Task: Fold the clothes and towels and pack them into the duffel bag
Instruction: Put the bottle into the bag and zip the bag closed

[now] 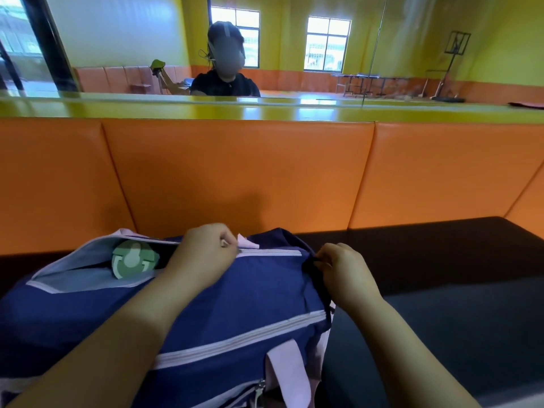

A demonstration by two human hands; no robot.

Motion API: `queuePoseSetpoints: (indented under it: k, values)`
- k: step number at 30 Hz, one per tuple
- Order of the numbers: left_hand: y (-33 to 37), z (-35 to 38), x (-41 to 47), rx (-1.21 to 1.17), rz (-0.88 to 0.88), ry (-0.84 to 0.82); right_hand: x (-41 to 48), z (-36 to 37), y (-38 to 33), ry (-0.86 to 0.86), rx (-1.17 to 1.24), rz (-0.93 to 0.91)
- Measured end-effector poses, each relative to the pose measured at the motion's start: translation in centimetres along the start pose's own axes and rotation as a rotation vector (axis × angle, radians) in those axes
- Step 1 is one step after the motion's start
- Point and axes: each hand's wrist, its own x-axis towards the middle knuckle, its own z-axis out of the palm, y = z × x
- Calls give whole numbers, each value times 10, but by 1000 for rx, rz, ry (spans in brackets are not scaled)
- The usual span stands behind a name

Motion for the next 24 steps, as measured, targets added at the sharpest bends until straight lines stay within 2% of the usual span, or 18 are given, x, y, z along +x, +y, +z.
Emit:
queuePoseSetpoints:
  k: [3, 6, 10, 13, 16, 19, 22, 24]
  values:
    - [-19, -18, -11, 14, -27, 72, -1, -1, -16, 43, -160, -17]
    - [-20, -24, -21, -23, 16, 92, 0, -2, -45, 77, -234, -136]
    - [-14, -25, -26, -17, 75, 96, -1, 13, -87, -90, -158, -347]
    - [-21, -34, -31, 14, 82, 111, 0, 28, -94, -126, -184, -371]
    - [-47, -55, -43, 42, -5, 151, -1, 30, -83, -112, -186, -285]
    - [-83, -85, -60, 17, -127, 259, -8, 35, -80, -89, -242, -239]
    - [-103, -99, -72, 1, -202, 312, -13, 39, -99, -48, -336, -296]
    - [-106, -99, -75, -28, -209, 316, -15, 41, -119, -40, -299, -390]
